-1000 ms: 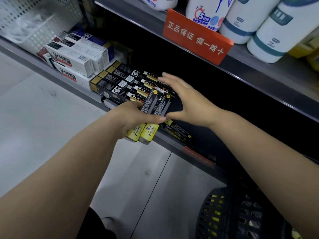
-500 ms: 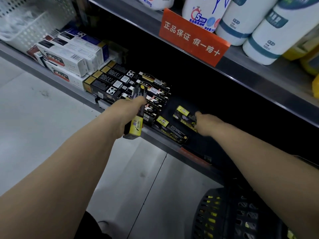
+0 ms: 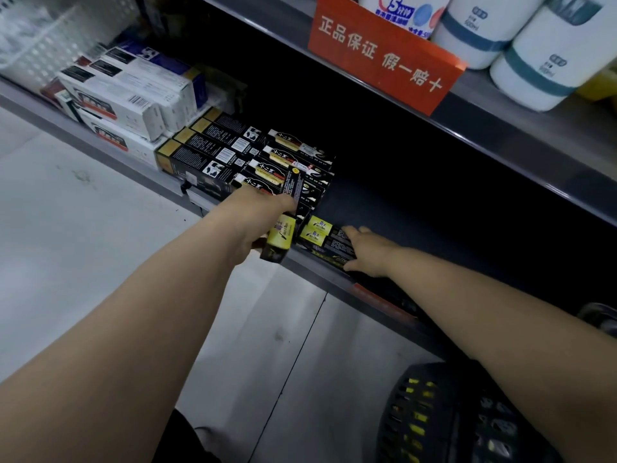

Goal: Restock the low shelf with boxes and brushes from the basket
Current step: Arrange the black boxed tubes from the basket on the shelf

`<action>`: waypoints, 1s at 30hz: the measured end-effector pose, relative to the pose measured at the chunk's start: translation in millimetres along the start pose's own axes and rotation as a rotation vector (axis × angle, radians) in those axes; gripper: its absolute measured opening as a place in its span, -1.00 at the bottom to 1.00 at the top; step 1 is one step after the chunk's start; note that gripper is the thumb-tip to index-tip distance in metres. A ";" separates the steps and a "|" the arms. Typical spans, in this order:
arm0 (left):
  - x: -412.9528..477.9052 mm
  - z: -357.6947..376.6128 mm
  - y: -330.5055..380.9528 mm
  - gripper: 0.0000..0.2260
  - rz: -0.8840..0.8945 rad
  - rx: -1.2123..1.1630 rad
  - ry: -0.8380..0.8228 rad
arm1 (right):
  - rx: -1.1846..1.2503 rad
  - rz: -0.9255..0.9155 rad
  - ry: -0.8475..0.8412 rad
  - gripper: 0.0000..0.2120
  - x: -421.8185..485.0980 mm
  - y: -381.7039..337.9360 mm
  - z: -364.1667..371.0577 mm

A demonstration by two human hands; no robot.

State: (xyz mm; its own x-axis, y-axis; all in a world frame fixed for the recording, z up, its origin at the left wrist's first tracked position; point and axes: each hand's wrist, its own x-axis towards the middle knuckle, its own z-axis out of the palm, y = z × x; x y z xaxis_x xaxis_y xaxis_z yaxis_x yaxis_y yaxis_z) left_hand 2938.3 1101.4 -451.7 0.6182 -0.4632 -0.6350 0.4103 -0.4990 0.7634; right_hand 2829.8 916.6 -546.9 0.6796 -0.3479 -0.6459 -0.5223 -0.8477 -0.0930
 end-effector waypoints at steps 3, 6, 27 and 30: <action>2.6 1.1 -2.6 -0.67 0.014 0.034 -0.005 | 0.032 0.002 0.015 -0.22 -1.4 -0.4 -0.5; 2.6 0.8 -4.1 -0.63 0.030 0.047 -0.006 | 0.035 0.023 0.012 -0.15 -3.9 -1.3 -3.5; 2.7 -2.9 -6.5 -0.70 0.218 0.179 0.024 | 0.012 0.180 0.291 -0.71 -4.3 33.7 -47.2; 3.9 -1.5 -6.8 -0.70 0.228 0.215 0.014 | 0.076 0.137 0.217 -0.72 12.7 26.8 -25.9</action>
State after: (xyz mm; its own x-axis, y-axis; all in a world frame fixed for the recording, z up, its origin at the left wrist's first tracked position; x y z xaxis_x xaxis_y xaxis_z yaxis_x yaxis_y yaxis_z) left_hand 2939.0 1104.1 -459.2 0.6875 -0.5719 -0.4477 0.1097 -0.5276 0.8424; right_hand 2837.8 879.1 -537.9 0.6902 -0.5418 -0.4797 -0.6486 -0.7571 -0.0783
